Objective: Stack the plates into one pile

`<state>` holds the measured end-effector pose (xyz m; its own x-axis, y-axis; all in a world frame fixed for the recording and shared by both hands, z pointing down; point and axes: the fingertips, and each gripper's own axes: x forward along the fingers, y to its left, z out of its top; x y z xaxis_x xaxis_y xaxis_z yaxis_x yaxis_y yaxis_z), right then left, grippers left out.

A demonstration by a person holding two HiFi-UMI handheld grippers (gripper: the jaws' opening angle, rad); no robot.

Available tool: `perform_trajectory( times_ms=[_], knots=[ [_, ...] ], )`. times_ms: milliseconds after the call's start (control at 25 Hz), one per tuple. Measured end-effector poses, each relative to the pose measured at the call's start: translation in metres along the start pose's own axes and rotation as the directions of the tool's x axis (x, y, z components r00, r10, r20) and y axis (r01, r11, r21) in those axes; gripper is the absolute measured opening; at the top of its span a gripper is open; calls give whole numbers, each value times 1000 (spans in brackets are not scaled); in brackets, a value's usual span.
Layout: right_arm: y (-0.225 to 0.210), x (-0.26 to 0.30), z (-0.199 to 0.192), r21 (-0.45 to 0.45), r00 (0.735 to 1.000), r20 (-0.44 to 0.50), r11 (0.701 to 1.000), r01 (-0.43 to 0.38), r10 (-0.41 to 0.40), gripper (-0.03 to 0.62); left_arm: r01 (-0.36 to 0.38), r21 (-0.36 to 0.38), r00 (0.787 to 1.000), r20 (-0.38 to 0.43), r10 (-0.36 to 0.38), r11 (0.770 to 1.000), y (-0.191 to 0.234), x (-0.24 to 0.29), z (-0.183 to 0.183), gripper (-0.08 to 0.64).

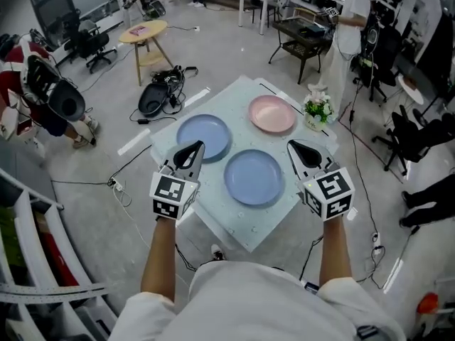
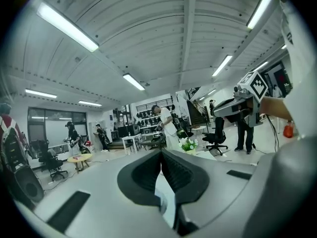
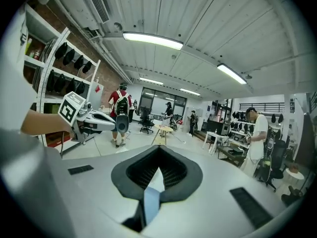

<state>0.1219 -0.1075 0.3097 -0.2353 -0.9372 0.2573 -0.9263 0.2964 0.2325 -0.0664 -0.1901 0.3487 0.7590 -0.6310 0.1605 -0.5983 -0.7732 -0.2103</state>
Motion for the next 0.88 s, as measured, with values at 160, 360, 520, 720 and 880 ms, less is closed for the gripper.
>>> perform_trajectory(
  times_ms=[160, 360, 520, 720, 880],
  knots=[
    [7, 38, 1, -10, 999, -41, 1000, -17, 16, 12, 51, -22, 999, -15, -51, 998, 22, 19, -16, 18],
    [-2, 83, -13, 33, 998, -64, 999, 19, -17, 12, 135, -101, 991, -1, -136, 986, 33, 38, -36, 18],
    [-14, 116, -47, 95, 993, -119, 995, 17, -6, 12, 189, -145, 981, -19, -194, 971, 22, 55, -64, 18],
    [-43, 163, -84, 143, 987, -148, 989, -44, 65, 14, 154, -187, 982, -79, -171, 970, 21, 79, -97, 18],
    [-80, 201, -117, 140, 977, -167, 984, -111, 134, 14, 61, -219, 981, -165, -99, 974, 15, 96, -117, 17]
  ],
)
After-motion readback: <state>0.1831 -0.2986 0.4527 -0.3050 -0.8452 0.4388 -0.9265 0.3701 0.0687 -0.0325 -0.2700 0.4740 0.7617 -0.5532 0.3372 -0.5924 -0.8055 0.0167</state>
